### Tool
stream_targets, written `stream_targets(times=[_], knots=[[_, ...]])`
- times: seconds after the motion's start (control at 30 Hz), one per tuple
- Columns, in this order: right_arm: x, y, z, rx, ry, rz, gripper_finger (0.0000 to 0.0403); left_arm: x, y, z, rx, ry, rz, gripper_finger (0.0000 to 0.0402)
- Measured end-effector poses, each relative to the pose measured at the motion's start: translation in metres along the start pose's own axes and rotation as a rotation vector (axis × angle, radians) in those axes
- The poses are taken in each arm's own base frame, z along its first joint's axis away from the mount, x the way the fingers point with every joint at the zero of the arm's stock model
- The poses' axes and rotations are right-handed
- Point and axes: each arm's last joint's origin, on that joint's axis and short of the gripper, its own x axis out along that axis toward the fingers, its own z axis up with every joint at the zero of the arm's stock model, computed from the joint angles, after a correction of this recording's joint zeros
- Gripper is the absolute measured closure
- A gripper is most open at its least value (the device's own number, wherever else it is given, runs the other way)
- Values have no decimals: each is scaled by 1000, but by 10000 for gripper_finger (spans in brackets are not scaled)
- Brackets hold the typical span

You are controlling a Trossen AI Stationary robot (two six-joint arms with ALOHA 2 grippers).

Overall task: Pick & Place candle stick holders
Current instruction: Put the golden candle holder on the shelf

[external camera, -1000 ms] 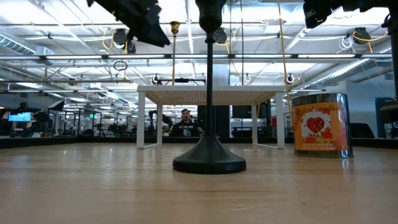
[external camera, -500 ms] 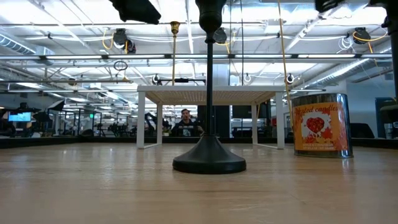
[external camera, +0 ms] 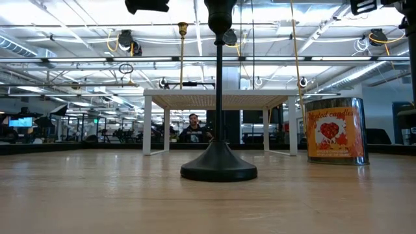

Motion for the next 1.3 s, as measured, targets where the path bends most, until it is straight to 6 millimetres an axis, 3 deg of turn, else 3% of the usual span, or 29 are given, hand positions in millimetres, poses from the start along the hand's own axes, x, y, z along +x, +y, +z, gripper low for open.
stream_targets(times=[0.33, 0.53, 0.7, 0.9, 0.97, 1.13, 1.3], knots=[[0, 1, -7, -4, 55, 12, 222, -1, -6, 0, -20, -3, -22, 222], [6, 0, -33, 18, 103, 18, 228, -1, -6, 0, -19, -3, -23, 222], [9, -3, -37, 27, 51, 5, 265, -1, -6, 0, -19, -3, -23, 222], [12, -4, -46, 34, 47, 2, 344, -1, -6, 0, -19, -3, -23, 222], [12, -4, -47, 44, 44, 1, 348, -1, -6, 0, -19, -3, -23, 222], [13, -6, -45, 127, 1, -14, 358, -1, -6, 0, -19, -3, -23, 222], [12, -12, -31, 247, -119, -180, 351, -1, -6, 0, -19, -3, -23, 222]])
